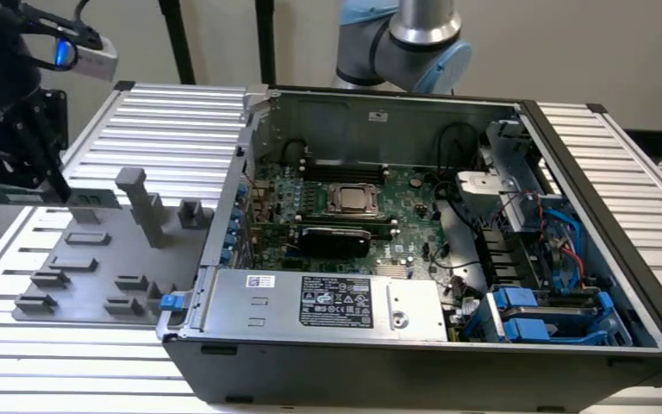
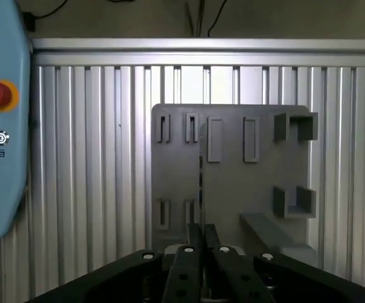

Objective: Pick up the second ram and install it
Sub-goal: 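Pick up the second ram and move it above second insertion slot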

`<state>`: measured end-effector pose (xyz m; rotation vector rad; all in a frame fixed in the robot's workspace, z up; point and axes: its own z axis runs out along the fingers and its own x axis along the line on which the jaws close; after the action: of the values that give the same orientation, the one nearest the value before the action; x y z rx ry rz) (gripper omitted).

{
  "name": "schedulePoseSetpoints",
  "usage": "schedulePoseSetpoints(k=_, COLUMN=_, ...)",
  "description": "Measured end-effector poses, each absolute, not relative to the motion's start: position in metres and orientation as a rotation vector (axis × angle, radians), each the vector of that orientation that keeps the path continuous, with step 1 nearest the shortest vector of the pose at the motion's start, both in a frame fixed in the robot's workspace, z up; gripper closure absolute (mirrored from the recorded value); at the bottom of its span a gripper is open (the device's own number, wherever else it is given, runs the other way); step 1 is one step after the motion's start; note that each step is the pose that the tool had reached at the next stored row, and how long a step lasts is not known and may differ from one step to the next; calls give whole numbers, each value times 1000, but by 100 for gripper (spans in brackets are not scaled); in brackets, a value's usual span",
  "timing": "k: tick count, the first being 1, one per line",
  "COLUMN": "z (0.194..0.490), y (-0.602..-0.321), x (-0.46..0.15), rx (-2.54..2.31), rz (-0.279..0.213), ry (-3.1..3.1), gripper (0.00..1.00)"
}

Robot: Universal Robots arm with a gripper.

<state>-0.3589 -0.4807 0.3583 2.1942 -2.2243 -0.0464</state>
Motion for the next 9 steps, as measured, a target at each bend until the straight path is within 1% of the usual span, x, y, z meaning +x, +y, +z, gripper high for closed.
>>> schedulePoseSetpoints(k=9, z=395, y=-481, x=-318, rx=2194, rz=-47, ry=-2224, gripper=100)
